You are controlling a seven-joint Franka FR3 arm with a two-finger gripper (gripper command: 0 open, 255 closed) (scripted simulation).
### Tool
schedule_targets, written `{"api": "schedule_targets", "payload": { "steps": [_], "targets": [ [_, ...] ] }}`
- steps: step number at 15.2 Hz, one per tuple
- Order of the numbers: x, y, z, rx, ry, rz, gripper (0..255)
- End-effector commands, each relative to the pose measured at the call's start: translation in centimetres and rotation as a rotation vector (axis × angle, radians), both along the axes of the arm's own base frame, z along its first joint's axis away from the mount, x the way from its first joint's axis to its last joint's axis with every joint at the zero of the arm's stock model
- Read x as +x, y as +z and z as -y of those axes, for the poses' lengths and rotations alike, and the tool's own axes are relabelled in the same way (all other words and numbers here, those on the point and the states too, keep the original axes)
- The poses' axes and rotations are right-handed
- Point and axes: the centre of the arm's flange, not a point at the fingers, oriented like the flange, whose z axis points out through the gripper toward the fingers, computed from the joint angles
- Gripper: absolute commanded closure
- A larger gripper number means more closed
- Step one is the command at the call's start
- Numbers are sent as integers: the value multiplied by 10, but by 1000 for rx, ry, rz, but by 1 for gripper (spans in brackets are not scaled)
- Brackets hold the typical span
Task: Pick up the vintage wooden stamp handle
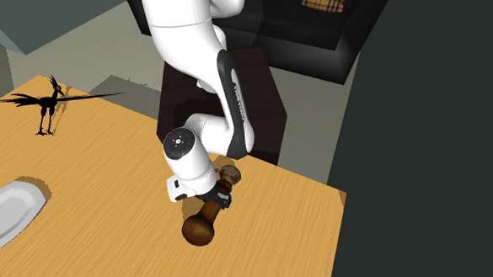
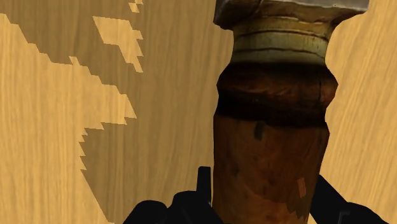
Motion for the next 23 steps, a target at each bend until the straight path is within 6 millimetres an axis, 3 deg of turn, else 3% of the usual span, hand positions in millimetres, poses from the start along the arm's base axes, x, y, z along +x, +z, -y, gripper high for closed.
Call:
{"api": "schedule_targets", "payload": {
  "steps": [1, 8, 23],
  "targets": [
    [0, -1, 0, 0, 1, 0, 255],
    [0, 0, 0, 0, 1, 0, 255],
    [0, 79, 0, 0, 1, 0, 255]
  ]
}}
